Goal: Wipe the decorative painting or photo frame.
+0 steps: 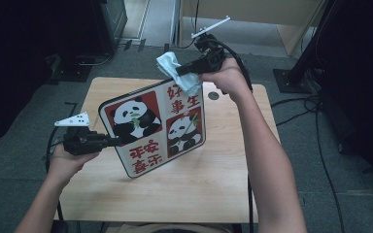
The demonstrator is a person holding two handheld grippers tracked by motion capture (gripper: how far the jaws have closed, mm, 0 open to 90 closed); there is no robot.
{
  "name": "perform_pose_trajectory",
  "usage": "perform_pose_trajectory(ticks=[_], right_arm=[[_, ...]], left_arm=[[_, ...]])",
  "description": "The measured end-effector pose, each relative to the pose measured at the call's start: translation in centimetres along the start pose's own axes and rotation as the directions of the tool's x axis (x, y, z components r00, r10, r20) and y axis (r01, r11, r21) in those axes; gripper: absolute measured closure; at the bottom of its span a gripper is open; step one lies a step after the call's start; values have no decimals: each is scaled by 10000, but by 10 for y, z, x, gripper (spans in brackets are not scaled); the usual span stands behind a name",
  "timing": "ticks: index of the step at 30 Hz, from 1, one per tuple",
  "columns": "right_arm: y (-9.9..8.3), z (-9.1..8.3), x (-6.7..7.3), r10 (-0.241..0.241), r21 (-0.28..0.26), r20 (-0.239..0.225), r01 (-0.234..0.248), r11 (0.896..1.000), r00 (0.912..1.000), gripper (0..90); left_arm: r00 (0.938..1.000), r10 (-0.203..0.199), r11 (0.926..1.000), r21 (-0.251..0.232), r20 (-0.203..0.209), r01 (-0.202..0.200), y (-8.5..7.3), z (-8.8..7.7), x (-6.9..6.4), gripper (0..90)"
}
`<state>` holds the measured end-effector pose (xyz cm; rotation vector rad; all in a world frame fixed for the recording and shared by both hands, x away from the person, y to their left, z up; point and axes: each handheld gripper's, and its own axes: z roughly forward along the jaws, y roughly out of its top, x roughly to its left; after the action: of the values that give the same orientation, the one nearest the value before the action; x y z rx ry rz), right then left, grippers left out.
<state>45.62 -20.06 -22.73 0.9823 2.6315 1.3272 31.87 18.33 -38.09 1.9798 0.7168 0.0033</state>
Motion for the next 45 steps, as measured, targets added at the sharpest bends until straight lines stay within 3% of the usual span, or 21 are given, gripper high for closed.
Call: perform_pose_trajectory(ticks=[17, 29, 40, 45], right_arm=[[-9, -16, -16, 406, -256, 876, -385, 9989, 9953, 824], [-15, -28, -21, 477, -193, 1911, -448, 9988, 9804, 825], [-27, -30, -29, 763, -431, 2098, -688, 9967, 9747, 825], [-32, -30, -32, 813, -240, 2383, -779, 9967, 9678, 825]], left_arm=[[10000, 10, 10000, -11, 8, -10, 0, 0, 0, 787], [10000, 5, 10000, -15, 7, -5, 0, 0, 0, 787], [10000, 18, 10000, -16, 9, -18, 0, 0, 0, 787], [10000, 17, 10000, -15, -9, -17, 0, 0, 0, 788]])
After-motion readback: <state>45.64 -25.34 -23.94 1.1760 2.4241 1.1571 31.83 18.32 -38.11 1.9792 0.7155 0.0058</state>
